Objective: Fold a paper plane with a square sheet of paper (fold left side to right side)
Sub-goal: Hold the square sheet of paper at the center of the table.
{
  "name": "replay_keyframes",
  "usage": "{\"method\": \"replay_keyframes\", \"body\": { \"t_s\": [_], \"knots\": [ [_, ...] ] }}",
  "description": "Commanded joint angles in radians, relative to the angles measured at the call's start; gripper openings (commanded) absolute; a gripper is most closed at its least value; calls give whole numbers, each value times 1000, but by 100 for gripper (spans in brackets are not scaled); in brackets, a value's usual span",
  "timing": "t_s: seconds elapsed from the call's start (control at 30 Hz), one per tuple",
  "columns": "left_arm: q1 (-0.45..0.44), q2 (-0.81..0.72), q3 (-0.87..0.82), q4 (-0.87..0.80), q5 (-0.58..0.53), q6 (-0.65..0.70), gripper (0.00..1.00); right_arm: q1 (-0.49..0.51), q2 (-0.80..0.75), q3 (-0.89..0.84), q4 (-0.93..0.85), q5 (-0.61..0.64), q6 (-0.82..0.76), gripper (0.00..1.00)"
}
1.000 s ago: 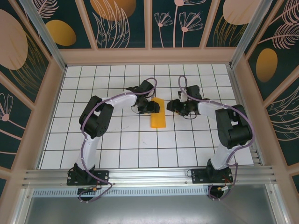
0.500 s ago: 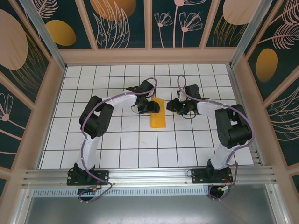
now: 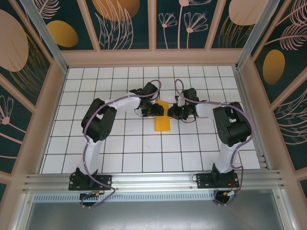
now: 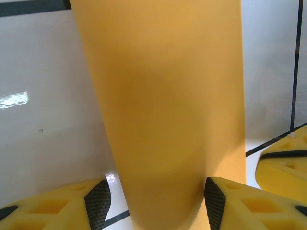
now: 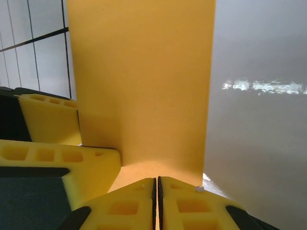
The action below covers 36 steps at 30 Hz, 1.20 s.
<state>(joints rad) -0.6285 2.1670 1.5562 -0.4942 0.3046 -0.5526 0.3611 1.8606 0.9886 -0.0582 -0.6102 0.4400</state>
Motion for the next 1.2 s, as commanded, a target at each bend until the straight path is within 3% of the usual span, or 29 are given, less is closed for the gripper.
{"method": "replay_keyframes", "body": {
  "t_s": [0.0, 0.43, 0.83, 1.0, 1.17],
  "knots": [
    [-22, 100, -25, 48, -22, 21, 60, 6, 26, 28, -32, 7, -10, 14],
    [-21, 46, -26, 34, -64, 37, 63, 15, 87, 20, -110, 83, -47, 14],
    [60, -200, -3, -43, -167, 66, 72, 15, 98, 2, -111, 89, -47, 14],
    [47, -241, -67, 92, 51, 36, 61, 15, 96, 5, -112, 89, -47, 14],
    [20, -190, -89, 186, 186, -2, 58, 15, 95, 7, -118, 90, -47, 14]
  ]
}}
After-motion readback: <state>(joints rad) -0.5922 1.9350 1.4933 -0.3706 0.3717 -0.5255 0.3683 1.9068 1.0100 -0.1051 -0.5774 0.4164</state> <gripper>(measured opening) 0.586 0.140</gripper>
